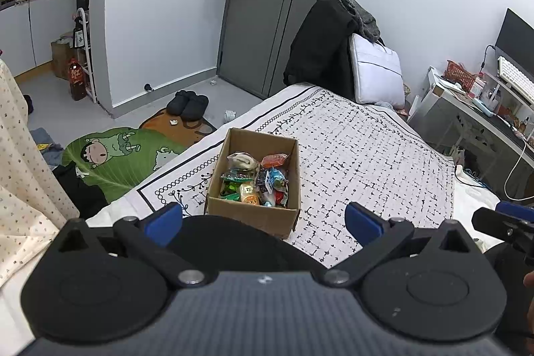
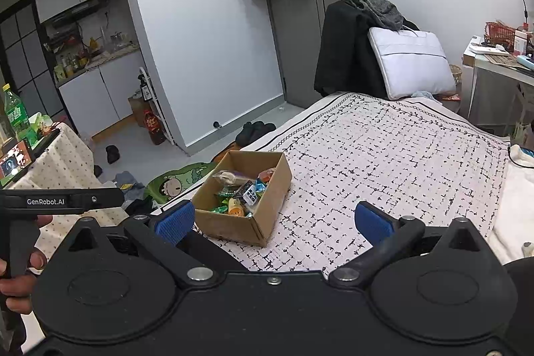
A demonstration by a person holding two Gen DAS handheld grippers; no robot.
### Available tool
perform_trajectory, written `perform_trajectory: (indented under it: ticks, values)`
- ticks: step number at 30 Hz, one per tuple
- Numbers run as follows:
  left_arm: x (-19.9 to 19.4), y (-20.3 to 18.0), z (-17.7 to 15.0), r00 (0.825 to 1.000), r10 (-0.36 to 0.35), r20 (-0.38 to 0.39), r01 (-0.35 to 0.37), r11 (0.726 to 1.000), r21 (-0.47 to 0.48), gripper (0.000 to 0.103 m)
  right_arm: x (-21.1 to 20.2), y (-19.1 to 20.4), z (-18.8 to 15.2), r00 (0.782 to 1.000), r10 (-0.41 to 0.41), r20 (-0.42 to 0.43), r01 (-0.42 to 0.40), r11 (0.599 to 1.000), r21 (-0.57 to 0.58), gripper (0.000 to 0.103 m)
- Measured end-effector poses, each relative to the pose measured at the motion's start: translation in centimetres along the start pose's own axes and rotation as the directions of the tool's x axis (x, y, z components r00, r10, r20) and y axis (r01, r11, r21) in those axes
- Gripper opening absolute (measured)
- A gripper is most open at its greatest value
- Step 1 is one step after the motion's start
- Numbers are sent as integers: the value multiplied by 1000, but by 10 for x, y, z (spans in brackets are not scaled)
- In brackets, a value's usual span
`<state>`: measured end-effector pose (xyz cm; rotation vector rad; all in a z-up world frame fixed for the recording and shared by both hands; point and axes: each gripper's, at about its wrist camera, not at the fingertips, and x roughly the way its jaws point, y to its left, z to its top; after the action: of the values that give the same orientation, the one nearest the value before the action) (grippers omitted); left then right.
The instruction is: Organize snacks
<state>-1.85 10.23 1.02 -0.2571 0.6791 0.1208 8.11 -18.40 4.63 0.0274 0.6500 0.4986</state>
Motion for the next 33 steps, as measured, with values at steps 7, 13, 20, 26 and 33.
perform_trajectory:
  ticks: [7, 13, 20, 26, 33]
  values:
    - [1, -2, 0, 1000, 2, -4, -2, 1000, 8, 103, 1, -3, -1, 1000, -3, -6, 3, 1000, 12, 103]
    - [2, -5, 1, 1000, 1, -8, -1, 1000, 21, 103, 1, -6, -2, 1000, -2, -6, 2, 1000, 26, 103]
    - [3, -9, 0, 1000, 3, -11, -2, 999, 32, 103, 3, -9, -3, 1000, -4, -13, 4, 999, 37, 103]
    - [2, -13, -1, 1000, 1, -13, 0, 999, 39, 103, 2, -10, -4, 1000, -1, -13, 1, 999, 37, 103]
    - [2, -15, 0, 1000, -3, -14, 4, 999, 43, 103, 3, -11, -6, 1000, 0, -17, 1, 999, 41, 103]
